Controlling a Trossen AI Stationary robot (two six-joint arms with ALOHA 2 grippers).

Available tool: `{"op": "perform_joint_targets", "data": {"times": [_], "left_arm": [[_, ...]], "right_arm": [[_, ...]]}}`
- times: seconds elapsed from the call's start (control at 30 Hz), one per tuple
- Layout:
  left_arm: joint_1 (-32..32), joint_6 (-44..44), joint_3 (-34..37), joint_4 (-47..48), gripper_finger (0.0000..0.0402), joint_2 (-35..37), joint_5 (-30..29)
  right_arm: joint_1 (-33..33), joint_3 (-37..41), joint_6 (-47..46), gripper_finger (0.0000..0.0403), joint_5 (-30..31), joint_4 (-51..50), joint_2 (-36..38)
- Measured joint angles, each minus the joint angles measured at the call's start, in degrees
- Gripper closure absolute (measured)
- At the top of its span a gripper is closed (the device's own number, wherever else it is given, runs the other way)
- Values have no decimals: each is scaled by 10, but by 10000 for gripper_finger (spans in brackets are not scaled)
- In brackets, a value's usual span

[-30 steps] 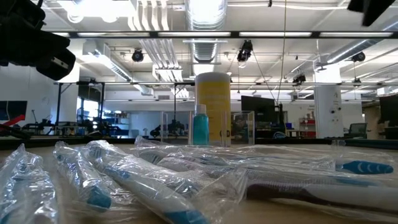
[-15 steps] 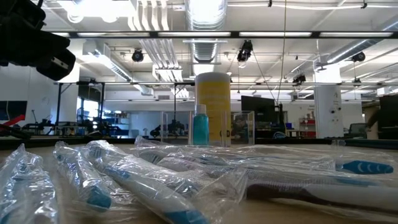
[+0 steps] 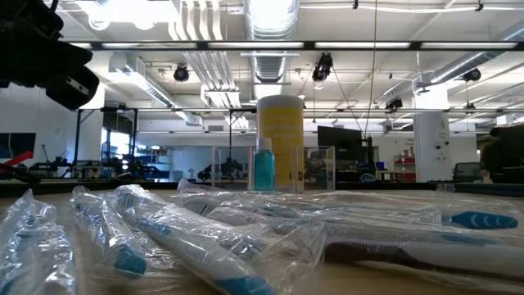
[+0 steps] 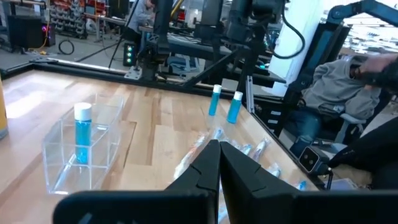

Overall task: Pick & Place toothbrushing station
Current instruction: Put the mouthwash into the transparent organizer

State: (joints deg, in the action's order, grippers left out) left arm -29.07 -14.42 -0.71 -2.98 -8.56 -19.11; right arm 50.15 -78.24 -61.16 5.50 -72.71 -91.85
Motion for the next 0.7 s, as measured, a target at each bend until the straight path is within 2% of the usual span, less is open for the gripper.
{"op": "perform_joint_targets", "data": {"times": [0.33, 0.43, 0.7], "left_arm": [[0, -12, 0, 0, 390, -1, 0], [0, -8, 0, 0, 390, -1, 0], [0, -7, 0, 0, 390, -1, 0]], "right_arm": [[1, 20, -113, 184, -9, 15, 5], [1, 35, -137, 184, -29, 14, 6], [1, 61, -143, 184, -35, 43, 6]]}}
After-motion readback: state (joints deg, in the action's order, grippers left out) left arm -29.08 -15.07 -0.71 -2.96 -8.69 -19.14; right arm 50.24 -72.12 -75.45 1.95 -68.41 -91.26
